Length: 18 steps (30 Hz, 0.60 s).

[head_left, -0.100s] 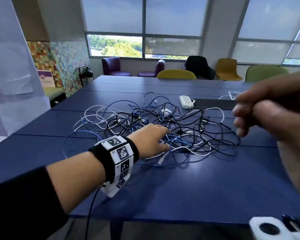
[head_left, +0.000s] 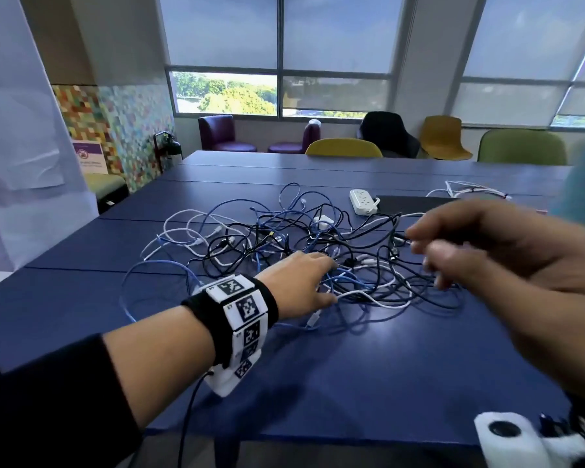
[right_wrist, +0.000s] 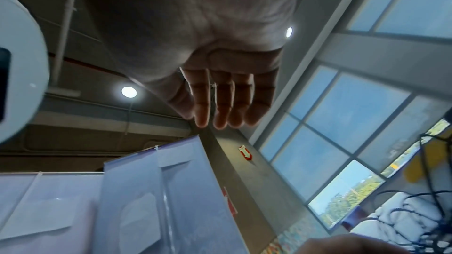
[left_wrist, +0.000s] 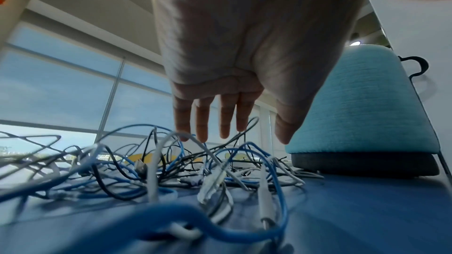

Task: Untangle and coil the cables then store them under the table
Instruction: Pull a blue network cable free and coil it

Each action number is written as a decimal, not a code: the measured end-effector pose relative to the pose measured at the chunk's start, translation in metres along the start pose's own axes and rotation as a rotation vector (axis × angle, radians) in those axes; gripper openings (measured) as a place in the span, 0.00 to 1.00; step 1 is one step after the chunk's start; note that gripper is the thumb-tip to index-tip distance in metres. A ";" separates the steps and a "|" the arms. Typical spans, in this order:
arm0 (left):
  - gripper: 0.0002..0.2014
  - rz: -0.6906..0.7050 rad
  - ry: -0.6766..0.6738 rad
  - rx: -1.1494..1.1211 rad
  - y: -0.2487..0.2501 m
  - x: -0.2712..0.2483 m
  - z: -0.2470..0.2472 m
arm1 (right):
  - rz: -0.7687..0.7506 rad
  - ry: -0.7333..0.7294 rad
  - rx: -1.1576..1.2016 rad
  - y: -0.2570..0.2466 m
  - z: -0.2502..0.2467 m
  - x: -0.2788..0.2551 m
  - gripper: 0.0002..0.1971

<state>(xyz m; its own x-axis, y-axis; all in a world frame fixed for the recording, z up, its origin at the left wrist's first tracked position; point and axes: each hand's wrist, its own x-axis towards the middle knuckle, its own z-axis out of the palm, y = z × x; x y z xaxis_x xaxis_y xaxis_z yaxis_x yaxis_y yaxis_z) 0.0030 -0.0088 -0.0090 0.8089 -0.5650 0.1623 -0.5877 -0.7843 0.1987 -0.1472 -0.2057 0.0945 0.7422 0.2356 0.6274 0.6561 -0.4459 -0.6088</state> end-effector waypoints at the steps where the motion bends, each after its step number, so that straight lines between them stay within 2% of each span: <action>1: 0.27 0.007 -0.017 0.010 0.002 0.000 0.004 | 0.058 -0.061 -0.011 0.007 0.003 -0.005 0.06; 6: 0.25 0.025 -0.097 0.059 -0.004 0.004 0.012 | 0.183 -0.226 -0.010 0.041 0.007 -0.004 0.07; 10: 0.19 0.069 -0.075 0.090 -0.011 0.013 0.014 | 0.221 -0.344 -0.103 0.058 0.013 0.001 0.17; 11: 0.18 0.081 -0.067 0.099 -0.012 0.015 0.013 | 0.228 -0.368 -0.133 0.063 0.015 0.005 0.17; 14: 0.12 0.112 -0.055 0.120 -0.014 0.024 0.010 | 0.283 -0.448 -0.215 0.088 0.020 0.021 0.07; 18: 0.07 0.122 -0.056 0.076 -0.010 0.027 0.006 | 0.334 -0.645 -0.382 0.111 0.030 0.040 0.13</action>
<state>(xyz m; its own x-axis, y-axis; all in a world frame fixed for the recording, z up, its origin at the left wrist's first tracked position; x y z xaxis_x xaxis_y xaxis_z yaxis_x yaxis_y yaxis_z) 0.0305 -0.0177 -0.0125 0.7324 -0.6691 0.1262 -0.6806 -0.7248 0.1070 -0.0412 -0.2201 0.0376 0.8990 0.4369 -0.0311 0.3816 -0.8162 -0.4338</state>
